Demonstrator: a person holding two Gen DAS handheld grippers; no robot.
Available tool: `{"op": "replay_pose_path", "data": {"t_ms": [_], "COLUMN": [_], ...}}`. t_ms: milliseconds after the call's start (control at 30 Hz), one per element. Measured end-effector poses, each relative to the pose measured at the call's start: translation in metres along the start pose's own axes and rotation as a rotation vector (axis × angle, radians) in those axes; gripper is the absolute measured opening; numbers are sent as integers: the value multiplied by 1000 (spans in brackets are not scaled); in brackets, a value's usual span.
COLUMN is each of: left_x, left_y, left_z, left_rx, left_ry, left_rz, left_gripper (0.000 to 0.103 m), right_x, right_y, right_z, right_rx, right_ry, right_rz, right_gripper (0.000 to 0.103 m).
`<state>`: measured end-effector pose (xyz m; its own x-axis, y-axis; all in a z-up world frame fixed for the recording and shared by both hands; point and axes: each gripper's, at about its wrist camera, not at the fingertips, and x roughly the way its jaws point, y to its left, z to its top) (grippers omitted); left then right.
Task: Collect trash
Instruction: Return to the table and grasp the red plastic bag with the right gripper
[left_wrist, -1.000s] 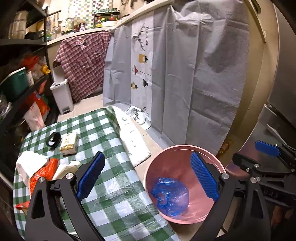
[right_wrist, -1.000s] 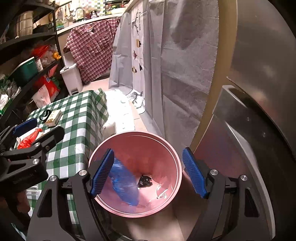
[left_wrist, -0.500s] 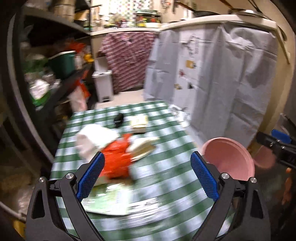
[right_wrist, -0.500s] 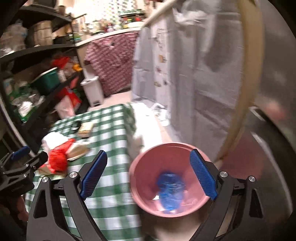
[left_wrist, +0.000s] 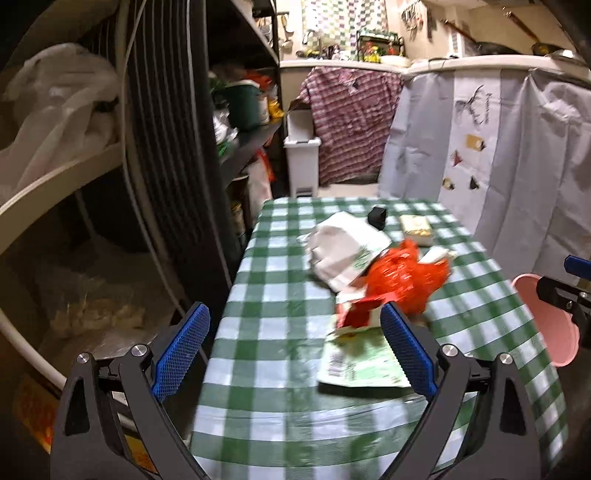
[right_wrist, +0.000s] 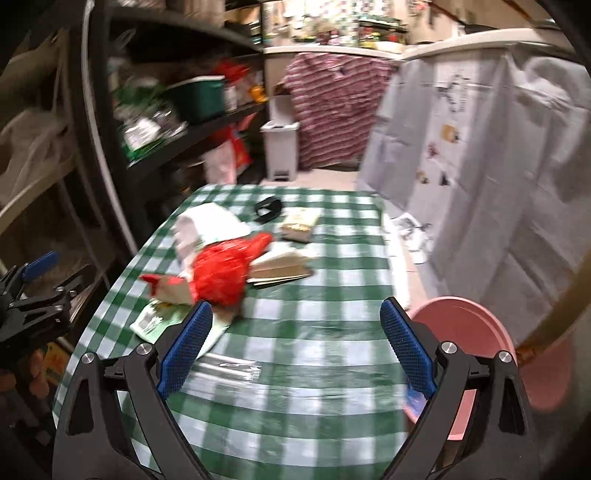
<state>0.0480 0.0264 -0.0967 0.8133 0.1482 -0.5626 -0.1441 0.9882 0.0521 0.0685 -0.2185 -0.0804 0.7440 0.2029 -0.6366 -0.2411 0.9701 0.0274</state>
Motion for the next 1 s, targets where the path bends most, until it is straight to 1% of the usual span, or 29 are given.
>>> {"op": "replay_pose_path", "data": {"t_ms": [100, 167, 267, 300, 400, 500, 600, 667, 800, 967, 1000], "left_x": [2, 4, 10, 14, 24, 29, 34, 36, 40, 43, 44], "left_y": [11, 16, 21, 24, 31, 41, 47, 48, 44, 40, 39], "left_z": [-1, -2, -7, -8, -10, -8, -7, -7, -7, -8, -8], "left_rx": [-25, -41, -50, -48, -56, -111, -154, -151, -140, -127, -125], "left_ry": [-2, 3, 11, 16, 43, 62, 71, 74, 82, 91, 92], "left_rz": [11, 12, 27, 34, 64, 66, 70, 78, 77, 70, 69], "left_gripper": [91, 91, 91, 91, 91, 91, 91, 91, 91, 91, 91], "right_x": [18, 30, 49, 58, 82, 97, 110, 117, 128, 140, 144], "right_y": [17, 29, 46, 51, 63, 67, 65, 64, 64, 63, 64], "right_z": [-3, -2, -6, -10, -18, -19, -16, -13, -7, -2, -3], "right_rx": [-19, -50, -106, -134, -178, -167, -113, -87, -93, -68, -70], "right_ry": [22, 16, 3, -3, 5, -8, -28, -41, -43, -30, -15], "right_rz": [24, 31, 22, 7, 0, 18, 30, 29, 35, 48, 54], "right_gripper": [91, 91, 91, 91, 91, 89, 88, 88, 86, 86, 79]}}
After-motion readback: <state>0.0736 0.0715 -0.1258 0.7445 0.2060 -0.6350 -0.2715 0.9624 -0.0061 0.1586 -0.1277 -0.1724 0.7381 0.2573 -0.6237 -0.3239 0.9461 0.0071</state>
